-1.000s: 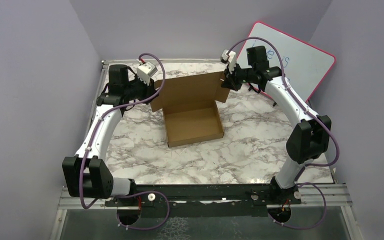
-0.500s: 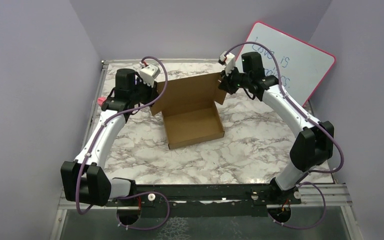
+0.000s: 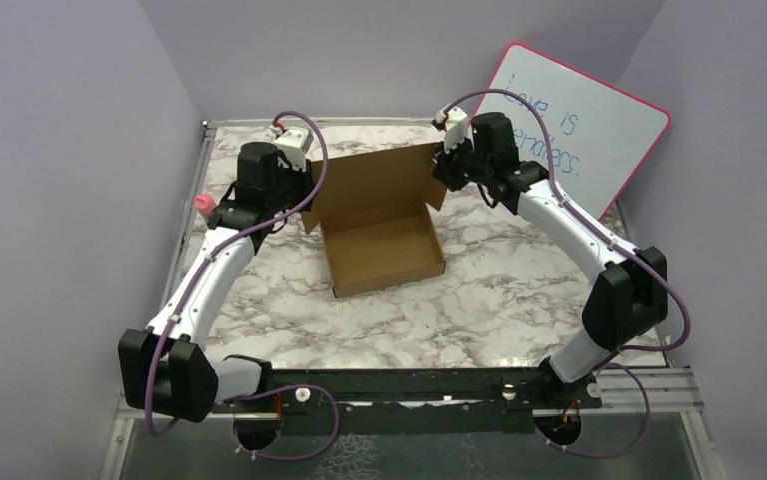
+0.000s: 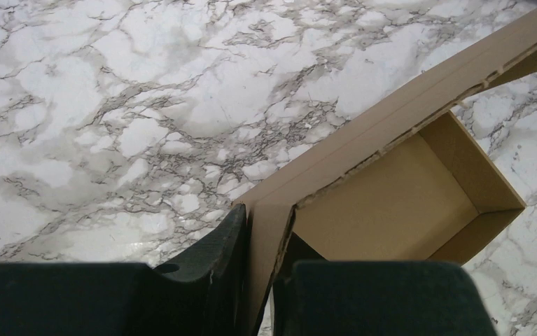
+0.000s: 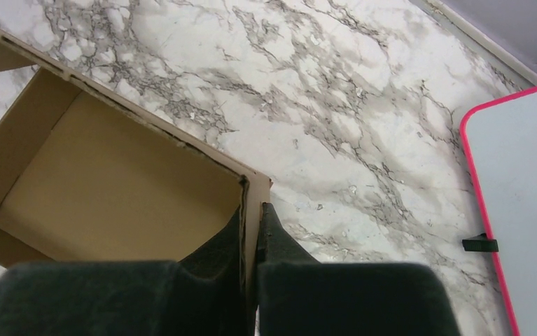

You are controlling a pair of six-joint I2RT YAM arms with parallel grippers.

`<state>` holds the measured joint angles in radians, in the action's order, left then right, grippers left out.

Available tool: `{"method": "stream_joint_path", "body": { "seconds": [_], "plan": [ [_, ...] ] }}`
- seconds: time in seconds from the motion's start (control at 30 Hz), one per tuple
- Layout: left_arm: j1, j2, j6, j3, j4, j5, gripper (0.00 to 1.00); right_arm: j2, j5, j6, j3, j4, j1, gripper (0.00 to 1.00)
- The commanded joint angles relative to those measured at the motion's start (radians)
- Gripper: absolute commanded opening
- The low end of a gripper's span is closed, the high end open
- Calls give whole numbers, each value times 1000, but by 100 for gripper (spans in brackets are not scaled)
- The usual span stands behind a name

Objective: Fold the paper box

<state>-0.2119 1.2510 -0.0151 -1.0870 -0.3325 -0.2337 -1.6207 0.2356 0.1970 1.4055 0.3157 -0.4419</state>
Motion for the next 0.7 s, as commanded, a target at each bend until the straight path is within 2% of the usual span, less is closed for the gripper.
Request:
{"method": "stream_joint_path", "body": {
  "seconds": [0.0,0.23,0.47,0.67],
  "plan": [
    [-44,-26,-108,4,48,128,17,21,-97,-74,-20,-36,-25,2],
    [-90,12,-203,1,67,265,17,7,-205,-181,-17,-34,-70,2],
    [-104,41,-299,0,153,330,19,9,-296,-344,-29,-65,-98,1],
    [-113,74,-330,-2,224,378,23,-5,-345,-394,-32,-83,-129,1]
  ]
}}
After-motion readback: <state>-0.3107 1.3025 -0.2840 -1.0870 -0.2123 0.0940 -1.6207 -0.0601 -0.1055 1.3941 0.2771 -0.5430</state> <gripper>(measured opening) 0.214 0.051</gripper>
